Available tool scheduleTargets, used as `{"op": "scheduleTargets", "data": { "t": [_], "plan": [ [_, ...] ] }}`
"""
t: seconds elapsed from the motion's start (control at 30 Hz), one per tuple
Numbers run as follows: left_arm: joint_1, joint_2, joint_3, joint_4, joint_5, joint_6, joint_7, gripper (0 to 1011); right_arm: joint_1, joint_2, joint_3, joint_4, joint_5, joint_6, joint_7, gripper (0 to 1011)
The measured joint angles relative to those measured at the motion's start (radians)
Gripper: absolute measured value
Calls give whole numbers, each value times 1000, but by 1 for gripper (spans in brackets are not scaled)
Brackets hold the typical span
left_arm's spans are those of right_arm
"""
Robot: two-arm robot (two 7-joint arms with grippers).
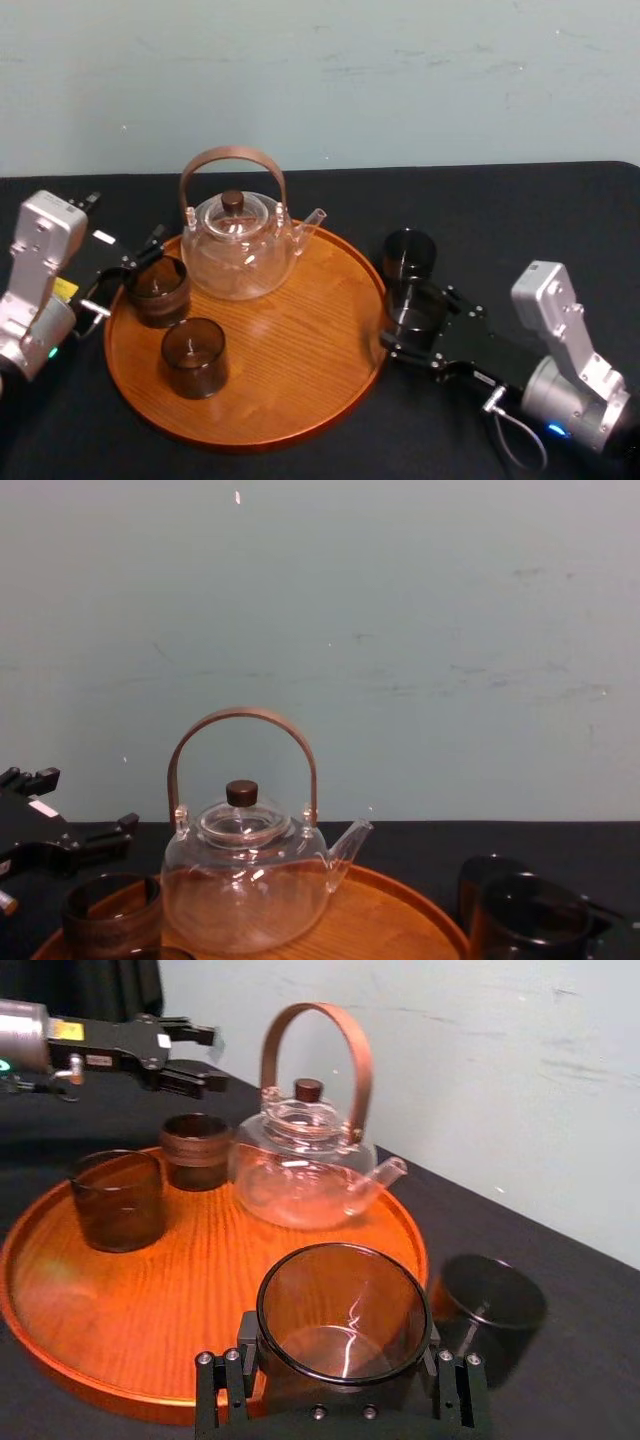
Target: Pick up the glass from the table and place it on the tray.
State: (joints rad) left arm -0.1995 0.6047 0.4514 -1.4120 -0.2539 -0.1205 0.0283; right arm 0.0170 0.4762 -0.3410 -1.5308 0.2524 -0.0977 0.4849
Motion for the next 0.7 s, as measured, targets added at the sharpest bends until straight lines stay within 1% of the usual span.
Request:
{"op": "scheduleTargets", "data": {
  "t": [0.27,0.7],
  "plan": [
    [0,0,0,0,0,0,0,1001,21,-11,-48,-14,-31,9,3,918],
    [0,0,0,0,0,0,0,1002,60,-42,-116,-4,-74,24,8,918]
  ]
}}
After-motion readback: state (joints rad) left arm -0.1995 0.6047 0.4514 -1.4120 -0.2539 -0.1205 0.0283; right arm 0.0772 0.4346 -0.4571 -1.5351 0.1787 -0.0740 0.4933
